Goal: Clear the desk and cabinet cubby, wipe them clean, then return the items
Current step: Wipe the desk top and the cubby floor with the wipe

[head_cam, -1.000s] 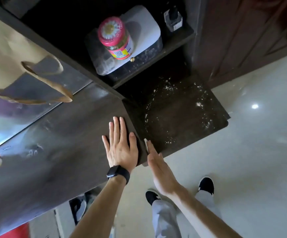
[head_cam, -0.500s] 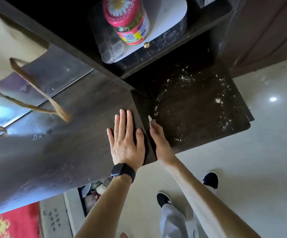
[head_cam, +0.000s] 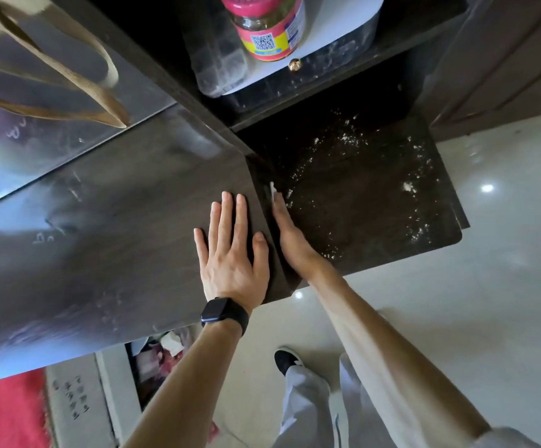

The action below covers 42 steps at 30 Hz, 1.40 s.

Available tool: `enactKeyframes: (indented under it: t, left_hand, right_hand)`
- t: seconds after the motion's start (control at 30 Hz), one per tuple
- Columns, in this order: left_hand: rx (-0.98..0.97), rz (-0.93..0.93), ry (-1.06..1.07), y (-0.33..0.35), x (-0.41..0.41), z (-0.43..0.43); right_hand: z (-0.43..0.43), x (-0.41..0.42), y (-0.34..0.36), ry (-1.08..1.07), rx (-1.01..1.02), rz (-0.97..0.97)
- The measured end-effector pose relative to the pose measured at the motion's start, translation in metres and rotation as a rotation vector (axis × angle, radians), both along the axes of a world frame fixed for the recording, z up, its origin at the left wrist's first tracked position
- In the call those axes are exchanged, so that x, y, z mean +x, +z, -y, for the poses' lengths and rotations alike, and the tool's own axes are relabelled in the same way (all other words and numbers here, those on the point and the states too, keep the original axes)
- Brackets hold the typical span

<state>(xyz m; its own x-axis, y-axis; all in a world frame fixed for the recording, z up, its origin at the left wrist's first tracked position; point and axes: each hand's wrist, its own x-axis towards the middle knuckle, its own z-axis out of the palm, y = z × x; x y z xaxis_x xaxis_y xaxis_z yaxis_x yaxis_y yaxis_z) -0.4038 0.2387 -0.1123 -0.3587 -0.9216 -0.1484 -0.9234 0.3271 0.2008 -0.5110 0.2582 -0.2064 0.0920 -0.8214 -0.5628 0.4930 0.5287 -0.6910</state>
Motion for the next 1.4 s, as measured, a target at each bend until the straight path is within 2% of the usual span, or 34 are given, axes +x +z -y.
enactKeyframes:
  t: [0.1,0.23,0.3,0.4,0.5,0.57,0.67,0.7,0.8,0.87,0.97,1.03,1.13,1.23,1.33,1.4]
  left_hand:
    - [0.004,0.012,0.005,0.0,-0.001,0.0]
    - [0.022,0.046,-0.002,0.0,-0.002,0.003]
    - [0.035,0.07,-0.013,0.001,-0.001,0.003]
    - [0.05,0.077,-0.009,0.002,-0.003,0.002]
    - [0.045,0.077,-0.008,0.002,-0.003,0.003]
    - [0.042,0.076,-0.006,0.002,-0.002,0.004]
    - [0.043,0.077,-0.011,0.002,-0.001,0.002]
    - [0.042,0.075,-0.008,0.002,-0.002,0.002]
    - [0.038,0.074,-0.01,0.001,-0.003,0.001]
    - [0.038,0.069,-0.006,0.001,-0.003,0.002]
    - [0.034,0.068,-0.014,0.0,-0.003,0.003]
    - [0.04,0.068,-0.014,0.001,-0.003,0.005]
    - [0.049,0.069,-0.01,0.002,-0.002,0.003]
    - [0.052,0.073,-0.005,0.003,-0.001,0.002]
    - [0.047,0.065,-0.003,0.004,-0.001,0.004]
    - [0.04,0.064,-0.002,0.003,-0.001,0.004]
  right_hand:
    - [-0.043,0.018,0.029,-0.09,0.137,0.008]
    - [-0.021,0.011,0.048,-0.12,-0.018,-0.016]
    - [0.013,0.0,0.047,-0.108,-0.054,-0.109]
    - [0.043,-0.018,0.038,-0.041,-0.033,-0.334]
    - [0.037,-0.03,0.022,0.116,0.048,-0.718]
    - [0.022,-0.031,0.015,0.224,0.053,-0.9]
    - [-0.001,-0.024,0.003,0.345,-0.087,-0.948]
    - [-0.002,-0.023,0.005,0.308,-0.061,-0.929]
    - [0.021,-0.028,0.02,0.294,-0.15,-0.963]
    - [0.048,-0.033,0.023,0.28,-0.149,-0.975]
    - [0.076,-0.04,0.025,0.306,0.05,-1.024]
    - [0.079,-0.043,0.024,0.438,0.046,-1.125]
    - [0.072,-0.045,0.023,0.607,-0.063,-1.224]
    - [0.052,-0.044,0.023,0.652,-0.101,-1.235]
    - [-0.004,-0.029,0.021,0.668,-0.222,-1.311]
    - [-0.05,-0.018,0.013,0.675,-0.179,-1.192]
